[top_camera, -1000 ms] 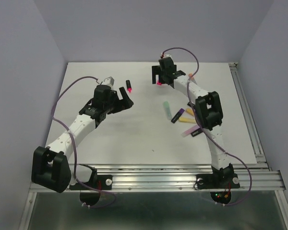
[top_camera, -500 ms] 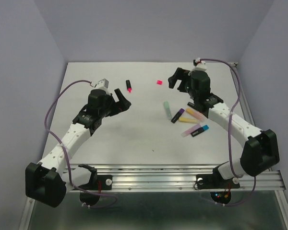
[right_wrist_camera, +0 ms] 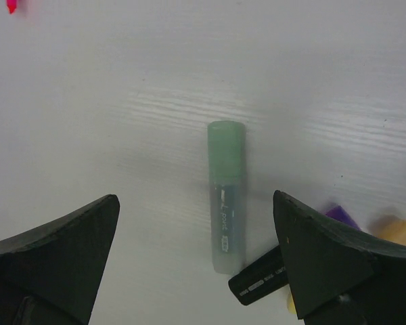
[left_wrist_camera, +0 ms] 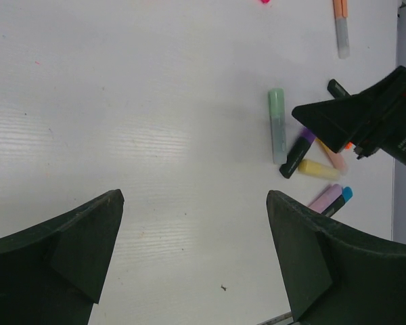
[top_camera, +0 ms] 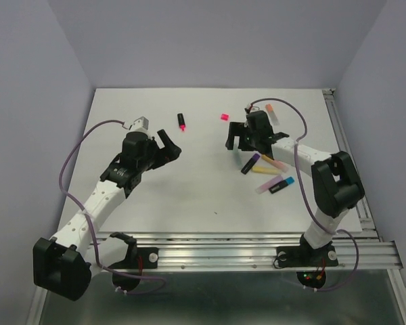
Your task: Open the pen caps
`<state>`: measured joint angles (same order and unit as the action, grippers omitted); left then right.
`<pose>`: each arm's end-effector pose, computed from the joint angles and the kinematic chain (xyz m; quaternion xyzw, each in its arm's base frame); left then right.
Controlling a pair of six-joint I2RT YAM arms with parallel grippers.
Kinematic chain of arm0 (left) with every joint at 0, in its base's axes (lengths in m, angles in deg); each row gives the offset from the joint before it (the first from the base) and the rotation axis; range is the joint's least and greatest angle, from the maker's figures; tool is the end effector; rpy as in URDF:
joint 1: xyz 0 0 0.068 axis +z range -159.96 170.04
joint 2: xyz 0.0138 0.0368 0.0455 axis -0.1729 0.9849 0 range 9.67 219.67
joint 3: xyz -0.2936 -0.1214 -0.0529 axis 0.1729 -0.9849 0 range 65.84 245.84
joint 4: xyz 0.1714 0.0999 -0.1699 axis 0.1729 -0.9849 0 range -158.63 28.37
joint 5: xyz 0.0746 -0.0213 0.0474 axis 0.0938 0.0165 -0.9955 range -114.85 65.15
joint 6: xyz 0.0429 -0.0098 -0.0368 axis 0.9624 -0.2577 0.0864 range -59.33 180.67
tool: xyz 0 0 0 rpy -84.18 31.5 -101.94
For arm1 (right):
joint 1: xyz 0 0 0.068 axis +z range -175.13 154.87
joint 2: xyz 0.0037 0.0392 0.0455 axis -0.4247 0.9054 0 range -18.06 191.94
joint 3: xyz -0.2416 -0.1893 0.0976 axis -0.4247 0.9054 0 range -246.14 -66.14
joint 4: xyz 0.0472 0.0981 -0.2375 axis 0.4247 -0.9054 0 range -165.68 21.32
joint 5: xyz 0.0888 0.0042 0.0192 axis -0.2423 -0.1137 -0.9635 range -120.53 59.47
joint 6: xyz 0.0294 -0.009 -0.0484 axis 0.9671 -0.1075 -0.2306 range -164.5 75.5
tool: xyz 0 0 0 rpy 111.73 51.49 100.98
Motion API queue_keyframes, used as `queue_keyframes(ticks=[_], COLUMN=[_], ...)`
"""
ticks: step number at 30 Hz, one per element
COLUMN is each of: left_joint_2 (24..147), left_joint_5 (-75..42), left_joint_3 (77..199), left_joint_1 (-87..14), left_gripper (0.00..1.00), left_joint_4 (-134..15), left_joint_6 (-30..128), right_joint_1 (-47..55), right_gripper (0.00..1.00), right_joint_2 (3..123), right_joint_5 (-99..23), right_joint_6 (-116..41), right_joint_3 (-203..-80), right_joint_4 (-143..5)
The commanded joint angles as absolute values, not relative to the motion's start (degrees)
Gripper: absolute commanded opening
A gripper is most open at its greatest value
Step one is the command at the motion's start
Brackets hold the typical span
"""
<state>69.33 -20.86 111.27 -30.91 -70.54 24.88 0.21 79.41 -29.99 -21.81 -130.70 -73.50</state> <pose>0.2028 -0.0808 0.3381 -0.0887 0.8295 -0.2872 0.4707 0.3524 0.1664 0.2726 -0.0187 0.8976 0.1754 0.4040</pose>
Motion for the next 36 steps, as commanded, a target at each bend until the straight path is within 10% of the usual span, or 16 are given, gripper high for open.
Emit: queue_keyframes(ticks=[1, 12, 28, 36], left_joint_2=[68.2, 68.6, 68.8, 68.9], left_joint_5=[-21.7, -22.2, -23.1, -21.3], left_joint_3=[110.3, 109.9, 110.7, 110.8], left_joint_1=[-31.1, -31.1, -31.1, -31.3], left_gripper=[0.99, 0.99, 0.99, 0.99], left_joint_4=[-69.9, -70.0, -70.4, -70.5], left_joint_6=[24.6, 24.7, 24.6, 24.5], right_joint_1=[2.0, 8.5, 9.0, 9.5], right_gripper=[1.0, 0.91, 0.53, 0.05], right_joint_2=[86.2, 97.5, 93.3, 89.7], right_joint_5=[-25.3, -7.2, -17.6, -25.2], right_joint_6=[-25.1, -27.1, -20.5, -22.7], right_joint_3=[-139.8, -147.4, -136.5, -131.9], right_joint_4=[-79.6, -88.9, -85.1, -80.4])
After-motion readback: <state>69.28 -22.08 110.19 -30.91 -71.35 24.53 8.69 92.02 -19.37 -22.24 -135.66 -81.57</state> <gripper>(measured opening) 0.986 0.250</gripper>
